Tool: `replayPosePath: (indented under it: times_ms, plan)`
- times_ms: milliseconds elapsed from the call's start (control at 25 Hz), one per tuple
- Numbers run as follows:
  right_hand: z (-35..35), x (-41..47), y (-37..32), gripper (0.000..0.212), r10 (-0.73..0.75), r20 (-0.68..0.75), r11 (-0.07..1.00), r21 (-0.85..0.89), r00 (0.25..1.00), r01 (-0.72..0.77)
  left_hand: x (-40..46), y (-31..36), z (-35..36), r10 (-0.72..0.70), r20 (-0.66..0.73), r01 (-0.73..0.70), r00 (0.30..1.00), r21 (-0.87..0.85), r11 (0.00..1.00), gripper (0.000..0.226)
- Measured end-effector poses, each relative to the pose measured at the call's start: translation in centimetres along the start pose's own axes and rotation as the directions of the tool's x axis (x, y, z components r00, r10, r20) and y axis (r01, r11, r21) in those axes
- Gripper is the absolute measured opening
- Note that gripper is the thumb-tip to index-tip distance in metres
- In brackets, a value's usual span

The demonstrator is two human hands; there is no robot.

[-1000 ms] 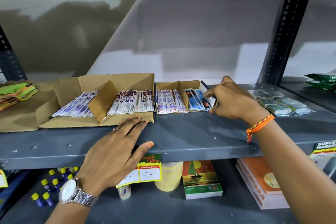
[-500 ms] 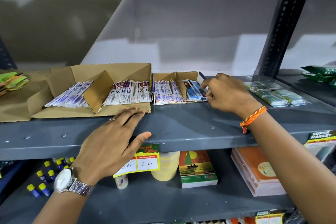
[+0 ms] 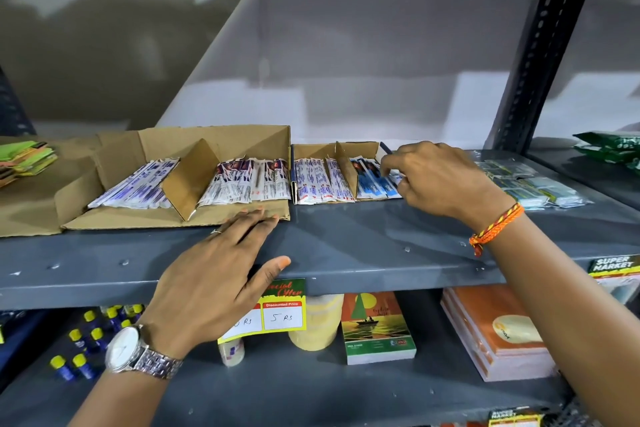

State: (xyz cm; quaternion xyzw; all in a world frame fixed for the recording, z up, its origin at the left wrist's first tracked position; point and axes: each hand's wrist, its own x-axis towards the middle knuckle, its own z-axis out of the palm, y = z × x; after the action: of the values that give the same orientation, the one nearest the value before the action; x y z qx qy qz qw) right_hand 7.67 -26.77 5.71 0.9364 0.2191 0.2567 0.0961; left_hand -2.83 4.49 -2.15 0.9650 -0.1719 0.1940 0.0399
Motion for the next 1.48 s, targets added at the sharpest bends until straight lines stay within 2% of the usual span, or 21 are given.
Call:
replayPosePath:
  times_ms: [120, 200, 280, 360, 600, 800, 920, 1040, 1120, 1320, 1480]
  plan:
    - [0.4, 0.4, 1.0, 0.034, -0.076, 0.028, 0.99, 0.12, 0.997, 0.072, -0.1, 0.0, 0.1, -0.004, -0.002, 0.004, 1.0, -0.001, 1.0, 0.08]
    - [0.6, 0.6, 1.5, 0.04, -0.131, 0.059, 0.975, 0.186, 0.99, 0.118, -0.1, 0.0, 0.1, -0.002, -0.003, 0.002, 1.0, -0.001, 1.0, 0.08]
    - [0.9, 1.3, 1.8, 0.045, -0.17, 0.084, 0.967, 0.208, 0.982, 0.15, 0.0, 0.0, 0.0, -0.001, -0.005, 0.001, 1.0, 0.0, 1.0, 0.08]
    - [0.7, 2.1, 1.9, 0.04, -0.173, 0.046, 0.962, 0.223, 0.984, 0.158, 0.2, -0.1, -0.1, 0.009, -0.007, -0.009, 1.0, 0.004, 1.0, 0.08]
    - [-3.4, 4.0, 3.2, 0.013, -0.056, -0.238, 0.912, 0.383, 0.97, 0.146, 0.1, 0.0, 0.1, 0.007, -0.004, -0.007, 1.0, 0.005, 1.0, 0.079]
    - [-4.5, 6.8, 4.5, 0.01, 0.193, -0.335, 0.731, 0.676, 0.922, 0.092, 0.0, 0.0, 0.1, 0.002, -0.008, -0.002, 1.0, 0.001, 1.0, 0.08]
    - [-4.0, 9.3, 5.4, 0.014, 0.21, -0.219, 0.674, 0.739, 0.953, 0.021, 0.1, 0.0, 0.0, -0.002, -0.004, 0.002, 1.0, -0.005, 1.0, 0.079]
    - [-1.6, 11.3, 5.0, 0.021, 0.131, 0.022, 0.683, 0.723, 0.991, -0.106, 0.1, 0.1, 0.0, 0.001, -0.001, -0.001, 1.0, 0.001, 1.0, 0.079]
    - [0.8, 12.2, 4.8, 0.025, 0.127, 0.114, 0.732, 0.66, 0.985, -0.171, 0.0, 0.1, 0.0, 0.002, -0.006, -0.002, 1.0, -0.001, 1.0, 0.079]
    - [5.0, 13.1, 5.0, 0.034, 0.162, 0.248, 0.821, 0.503, 0.955, -0.27, 0.1, -0.1, 0.2, 0.004, -0.013, -0.004, 1.0, -0.006, 1.0, 0.077]
    - [5.5, 13.3, 5.1, 0.028, 0.183, 0.211, 0.849, 0.458, 0.96, -0.262, 0.0, -0.2, 0.2, 0.004, -0.01, -0.004, 1.0, -0.007, 1.0, 0.077]
